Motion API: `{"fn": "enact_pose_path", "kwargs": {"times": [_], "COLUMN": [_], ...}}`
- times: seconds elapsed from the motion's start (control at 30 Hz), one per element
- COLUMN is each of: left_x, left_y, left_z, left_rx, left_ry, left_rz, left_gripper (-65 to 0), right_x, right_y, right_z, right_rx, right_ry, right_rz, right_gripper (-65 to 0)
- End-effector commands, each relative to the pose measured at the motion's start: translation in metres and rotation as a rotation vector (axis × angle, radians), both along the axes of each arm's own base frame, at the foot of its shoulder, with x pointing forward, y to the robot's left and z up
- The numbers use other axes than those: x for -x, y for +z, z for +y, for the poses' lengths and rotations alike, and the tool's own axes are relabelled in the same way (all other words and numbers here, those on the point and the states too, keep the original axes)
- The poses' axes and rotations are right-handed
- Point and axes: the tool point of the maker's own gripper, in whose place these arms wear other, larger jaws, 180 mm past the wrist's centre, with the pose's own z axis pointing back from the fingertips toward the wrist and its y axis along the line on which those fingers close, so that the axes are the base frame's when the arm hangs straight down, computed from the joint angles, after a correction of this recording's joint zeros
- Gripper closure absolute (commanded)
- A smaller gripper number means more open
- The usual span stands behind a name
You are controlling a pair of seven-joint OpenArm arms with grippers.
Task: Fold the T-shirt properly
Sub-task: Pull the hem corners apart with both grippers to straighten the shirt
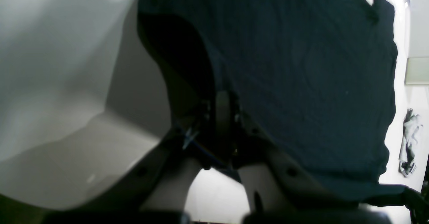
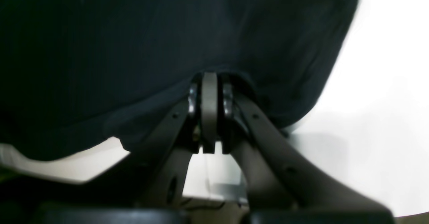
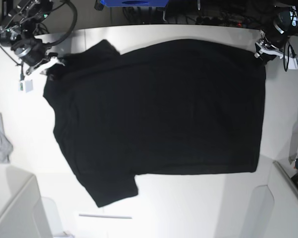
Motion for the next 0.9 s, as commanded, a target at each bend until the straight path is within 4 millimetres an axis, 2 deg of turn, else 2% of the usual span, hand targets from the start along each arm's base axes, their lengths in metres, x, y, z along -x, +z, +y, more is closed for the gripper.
{"fn": "enact_pose_path", "kwargs": {"times": [0.0,0.2,0.3,0.4,0.5,0.63,0.87], "left_x": [-0.009,-0.030,-0.040,-0.058,-0.069,-0.079,-0.097], "left_y": [0.010,0.008,0.004,0.008,0.006,0.004,0.010], "left_z": [0.003,0.010,0.009,0.003,0.007,0.014,0.017], "left_rx": [-0.005,0.013,0.066,0.098,0.118,0.131,0.143], "left_ry": [-0.005,0.033,0.058,0.040,0.054,0.077,0.090], "left_rz": [-0.042,-0.072,-0.021,-0.030,-0.040,-0.049,-0.085], "left_gripper": [0.0,0.0,0.0,0.0,0.0,0.0,0.0], "right_x": [-0.014,-0.051,-0.068,-0.084,-0.100,-0.115,-0.133], "right_y": [0.014,0.032,0.031,0.030,0.029,0.019,0.026], "right_z": [-0.003,0.000,0.016,0.030,0.039,0.033,0.012], "right_rx": [0.004,-0.034,-0.096,-0.135,-0.178,-0.212,-0.186], "right_ry": [-0.006,-0.009,0.002,0.015,-0.005,-0.030,-0.046], "right_rz": [-0.057,-0.104,-0.108,-0.126,-0.146,-0.130,-0.159], "right_gripper": [0.0,0.0,0.0,0.0,0.0,0.0,0.0]}}
